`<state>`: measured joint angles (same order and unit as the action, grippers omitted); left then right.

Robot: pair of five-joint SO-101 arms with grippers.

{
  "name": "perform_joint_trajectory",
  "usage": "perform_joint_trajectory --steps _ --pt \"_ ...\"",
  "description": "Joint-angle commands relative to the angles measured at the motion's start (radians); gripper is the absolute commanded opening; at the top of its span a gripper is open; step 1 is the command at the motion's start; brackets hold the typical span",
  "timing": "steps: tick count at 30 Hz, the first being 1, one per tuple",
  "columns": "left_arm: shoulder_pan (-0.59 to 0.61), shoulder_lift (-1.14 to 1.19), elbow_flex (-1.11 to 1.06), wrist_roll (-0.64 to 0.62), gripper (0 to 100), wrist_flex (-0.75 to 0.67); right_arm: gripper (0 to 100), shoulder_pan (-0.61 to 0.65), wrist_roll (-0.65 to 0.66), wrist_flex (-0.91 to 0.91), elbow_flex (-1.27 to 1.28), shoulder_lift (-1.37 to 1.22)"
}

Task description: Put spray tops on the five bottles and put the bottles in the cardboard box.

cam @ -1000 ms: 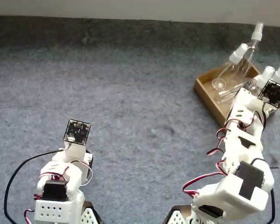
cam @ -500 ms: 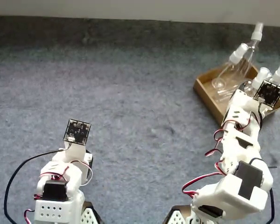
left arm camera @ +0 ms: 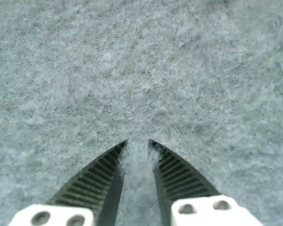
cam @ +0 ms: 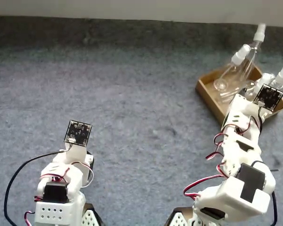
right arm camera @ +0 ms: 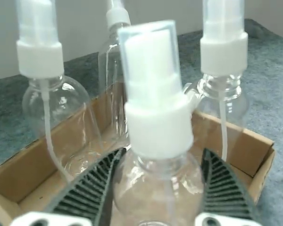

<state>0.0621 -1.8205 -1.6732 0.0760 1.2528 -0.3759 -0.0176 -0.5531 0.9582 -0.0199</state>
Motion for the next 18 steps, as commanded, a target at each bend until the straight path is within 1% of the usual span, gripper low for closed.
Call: perform_joint_trajectory --steps 1,4,8,13,18 --pt "0.004 -0.008 -0.021 0.003 4 0.003 20.7 0.005 0.072 0.005 0.002 0.024" --pt "0.004 -0.008 -0.021 0.003 4 0.003 20.7 0.005 0.103 0.007 0.002 0.024" --pt "0.004 -0.008 -0.021 0.003 4 0.003 20.8 0.004 0.103 0.008 0.002 0.024" --pt "0.004 -0.008 -0.021 0.003 4 0.003 29.0 0.004 0.103 0.010 0.004 0.024" --pt "0.004 -0.008 -0.021 0.003 4 0.002 29.3 0.002 0.103 0.010 0.005 0.024"
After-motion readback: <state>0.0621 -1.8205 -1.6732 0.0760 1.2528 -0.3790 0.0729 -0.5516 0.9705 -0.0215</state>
